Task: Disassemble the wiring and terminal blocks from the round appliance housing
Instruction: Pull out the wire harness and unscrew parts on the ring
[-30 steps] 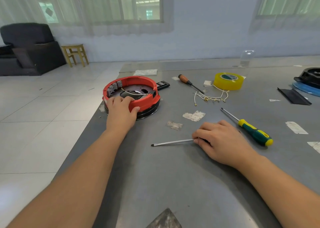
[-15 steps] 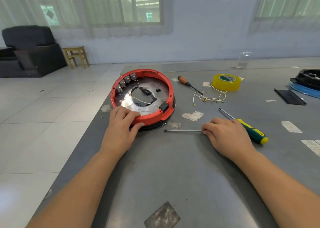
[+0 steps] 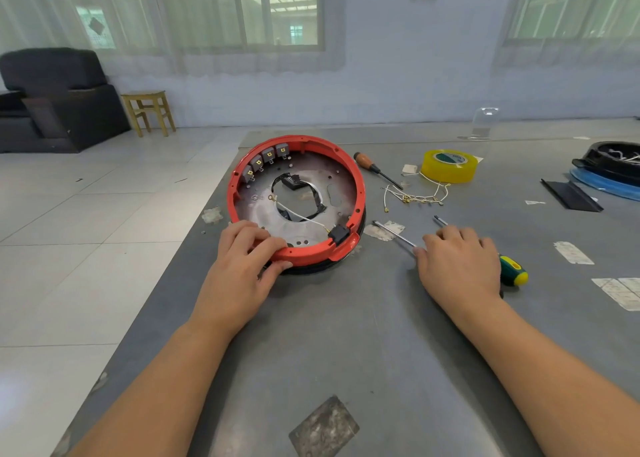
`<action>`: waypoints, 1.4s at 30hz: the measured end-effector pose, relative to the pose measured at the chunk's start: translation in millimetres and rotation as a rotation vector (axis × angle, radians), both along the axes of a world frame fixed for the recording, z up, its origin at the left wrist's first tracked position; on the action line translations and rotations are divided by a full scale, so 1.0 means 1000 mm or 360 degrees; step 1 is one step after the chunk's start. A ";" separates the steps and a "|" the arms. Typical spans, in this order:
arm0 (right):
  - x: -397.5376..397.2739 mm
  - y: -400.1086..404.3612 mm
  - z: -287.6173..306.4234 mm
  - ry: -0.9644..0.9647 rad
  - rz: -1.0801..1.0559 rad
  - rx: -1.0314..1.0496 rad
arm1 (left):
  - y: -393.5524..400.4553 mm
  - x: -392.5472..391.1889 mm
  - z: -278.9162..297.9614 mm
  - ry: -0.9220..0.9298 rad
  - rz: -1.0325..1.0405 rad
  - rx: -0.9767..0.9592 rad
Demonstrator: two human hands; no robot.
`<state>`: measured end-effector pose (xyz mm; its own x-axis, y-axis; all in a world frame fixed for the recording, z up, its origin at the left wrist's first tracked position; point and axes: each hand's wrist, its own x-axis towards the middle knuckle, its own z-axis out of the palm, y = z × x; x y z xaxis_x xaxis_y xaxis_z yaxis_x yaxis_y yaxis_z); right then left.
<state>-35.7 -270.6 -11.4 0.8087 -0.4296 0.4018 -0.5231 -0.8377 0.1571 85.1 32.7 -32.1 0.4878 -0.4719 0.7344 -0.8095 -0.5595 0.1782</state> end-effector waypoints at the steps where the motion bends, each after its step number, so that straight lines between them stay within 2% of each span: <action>1: 0.001 0.003 0.001 -0.0141 0.0097 0.0052 | 0.000 -0.001 0.001 -0.0008 -0.0013 0.0004; 2: 0.002 0.007 0.002 -0.0306 0.0229 0.0176 | 0.001 -0.002 0.002 -0.0014 -0.0024 0.0009; 4: 0.007 0.020 0.004 -0.0557 0.0461 0.0674 | 0.001 -0.004 0.005 -0.0030 -0.0041 0.0027; 10: 0.031 0.049 0.012 -0.0505 0.0396 0.2558 | 0.003 -0.002 0.007 -0.0037 -0.0145 0.0093; 12: 0.035 0.050 0.016 -0.0564 0.0471 0.2951 | 0.004 0.003 0.006 -0.0040 -0.0169 0.0094; 13: 0.036 0.052 0.018 -0.0591 0.0490 0.3047 | 0.005 0.005 0.006 -0.0036 -0.0178 0.0092; 17: 0.039 0.061 0.016 -0.0762 0.0428 0.3053 | 0.009 0.006 0.005 0.0096 -0.0175 -0.0048; 20: 0.038 0.071 0.009 -0.0962 0.0408 0.3151 | 0.005 0.000 0.004 0.0419 -0.0049 -0.0373; 23: 0.034 0.083 0.007 -0.1112 0.0460 0.3357 | -0.010 -0.017 0.011 0.1181 -0.0086 -0.1064; 25: 0.031 0.093 0.006 -0.1150 0.0490 0.3471 | -0.021 -0.026 0.016 0.1803 -0.0283 -0.1661; 26: 0.029 0.098 0.004 -0.1163 0.0511 0.3530 | -0.026 -0.028 0.016 0.2051 -0.0427 -0.1860; 28: 0.025 0.111 0.001 -0.1195 0.0549 0.3636 | -0.030 -0.033 0.015 0.2303 -0.0676 -0.1947; 31: 0.021 0.126 -0.001 -0.1198 0.0556 0.3738 | -0.029 -0.035 0.015 0.2284 -0.0910 -0.1885; 34: 0.017 0.136 -0.004 -0.1063 0.0568 0.3750 | -0.025 -0.031 0.016 0.2224 -0.1009 -0.1748; 37: 0.015 0.140 -0.005 -0.0921 0.0558 0.3727 | -0.026 -0.030 0.012 0.2161 -0.0904 -0.1630; 42: 0.012 0.133 -0.001 -0.0693 0.0510 0.3618 | -0.024 -0.023 0.009 0.2125 -0.0663 -0.1763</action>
<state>-23.2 -137.2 -12.2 0.9466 -0.1950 -0.2569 -0.1212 0.5232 -0.8436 62.2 8.3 -23.5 0.9486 -0.3162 0.0081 0.1423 0.4495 0.8819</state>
